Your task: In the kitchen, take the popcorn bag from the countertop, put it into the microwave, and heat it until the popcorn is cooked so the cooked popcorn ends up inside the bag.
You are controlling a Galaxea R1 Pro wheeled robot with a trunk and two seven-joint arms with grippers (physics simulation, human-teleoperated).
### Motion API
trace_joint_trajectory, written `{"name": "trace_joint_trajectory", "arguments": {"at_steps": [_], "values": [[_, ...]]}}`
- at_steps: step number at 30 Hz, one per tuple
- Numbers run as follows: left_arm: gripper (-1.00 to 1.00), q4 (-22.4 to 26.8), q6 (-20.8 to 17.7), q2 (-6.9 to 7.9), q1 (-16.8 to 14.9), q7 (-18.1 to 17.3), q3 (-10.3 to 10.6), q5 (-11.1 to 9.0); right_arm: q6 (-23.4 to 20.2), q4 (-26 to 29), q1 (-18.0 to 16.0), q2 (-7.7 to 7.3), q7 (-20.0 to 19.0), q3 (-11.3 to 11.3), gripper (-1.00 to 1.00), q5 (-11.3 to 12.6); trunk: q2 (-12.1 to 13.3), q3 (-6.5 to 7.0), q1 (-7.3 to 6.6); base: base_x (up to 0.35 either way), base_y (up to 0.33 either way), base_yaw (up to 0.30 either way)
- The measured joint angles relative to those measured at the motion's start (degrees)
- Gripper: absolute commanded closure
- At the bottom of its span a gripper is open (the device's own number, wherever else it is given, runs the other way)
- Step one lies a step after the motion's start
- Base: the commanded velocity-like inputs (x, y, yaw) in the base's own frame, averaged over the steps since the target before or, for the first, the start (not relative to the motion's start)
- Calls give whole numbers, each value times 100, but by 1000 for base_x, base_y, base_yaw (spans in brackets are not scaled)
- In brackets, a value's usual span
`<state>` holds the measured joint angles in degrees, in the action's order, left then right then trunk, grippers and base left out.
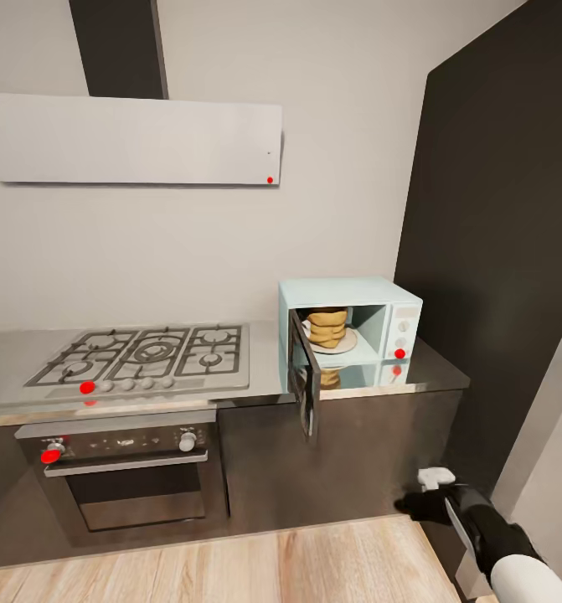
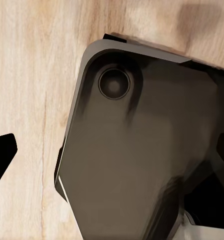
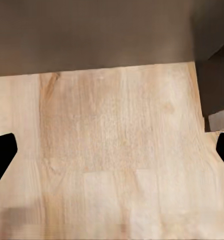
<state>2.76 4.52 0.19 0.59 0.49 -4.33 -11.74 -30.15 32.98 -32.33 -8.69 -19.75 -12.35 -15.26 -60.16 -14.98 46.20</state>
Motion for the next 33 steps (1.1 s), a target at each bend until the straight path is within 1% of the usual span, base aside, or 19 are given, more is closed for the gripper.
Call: {"name": "trace_joint_trajectory", "arguments": {"at_steps": [1,2,3,4,5,6,9,11,12,13,14,15,16,17,20,21,29,33], "values": [[-100,2,0,0,0,0,3,0,110,-404,12,-3,18,7,-100,-103,0,0,0,0,0,0],[-100,2,0,0,0,0,2,0,258,-684,14,-4,32,13,-100,-166,0,0,0,0,0,0],[-100,4,0,0,0,0,1,0,589,-1206,20,-4,76,21,-100,-251,0,-1,0,0,0,0],[-100,2,0,0,0,0,1,0,759,-1536,19,-7,112,31,-100,-274,0,0,0,0,0,0],[-100,2,0,0,0,0,0,0,837,-1689,18,-8,137,37,-100,-282,0,0,0,0,0,0],[-100,3,0,0,0,0,0,0,965,-1958,19,-9,189,49,-100,-298,0,0,0,0,0,0],[-100,4,0,0,0,0,-1,0,1359,-2969,19,-9,328,81,-100,-322,0,0,0,0,0,0],[-100,4,0,0,0,1,-1,1,1411,-3271,24,-11,390,81,-100,-320,0,0,0,19,-12,0],[-100,4,0,0,-1,4,-1,1,1424,-3366,104,-17,527,86,-100,-319,0,0,-1,93,-116,0],[-100,5,-2,4,0,6,-2,-1,1441,-3423,275,-18,708,90,-100,-315,0,-1,-1,125,-173,0],[-100,3,-6,2,0,6,-1,-9,1456,-3450,530,-14,906,84,-100,-306,-1,-1,-2,139,-195,0],[-100,3,-12,2,0,6,-1,-16,1471,-3461,704,-5,1017,80,-100,-302,-1,-1,-2,157,-217,0],[-100,1,-19,3,0,7,-1,-31,1584,-3471,947,13,1138,76,-100,-294,-1,0,-2,162,-223,0],[-100,1,-22,2,-1,7,-1,-35,1696,-3472,1036,22,1172,73,-100,-292,-1,0,-2,166,-226,0],[-100,3,-19,3,-1,7,-2,-42,2065,-3484,1159,16,1228,72,-100,-288,-1,0,-2,170,-231,0],[-100,3,-18,1,-1,7,-1,-42,2093,-3484,1168,9,1232,71,-100,-288,-1,0,-2,171,-232,0],[-100,3,-9,0,-1,7,-6,-43,2110,-3485,1174,-11,1235,71,-100,-281,-1,1,-2,155,-231,0],[-100,3,-7,0,-1,8,-6,-43,2125,-3485,1176,-15,1234,71,-100,-283,0,0,-1,58,-87,0]]}}
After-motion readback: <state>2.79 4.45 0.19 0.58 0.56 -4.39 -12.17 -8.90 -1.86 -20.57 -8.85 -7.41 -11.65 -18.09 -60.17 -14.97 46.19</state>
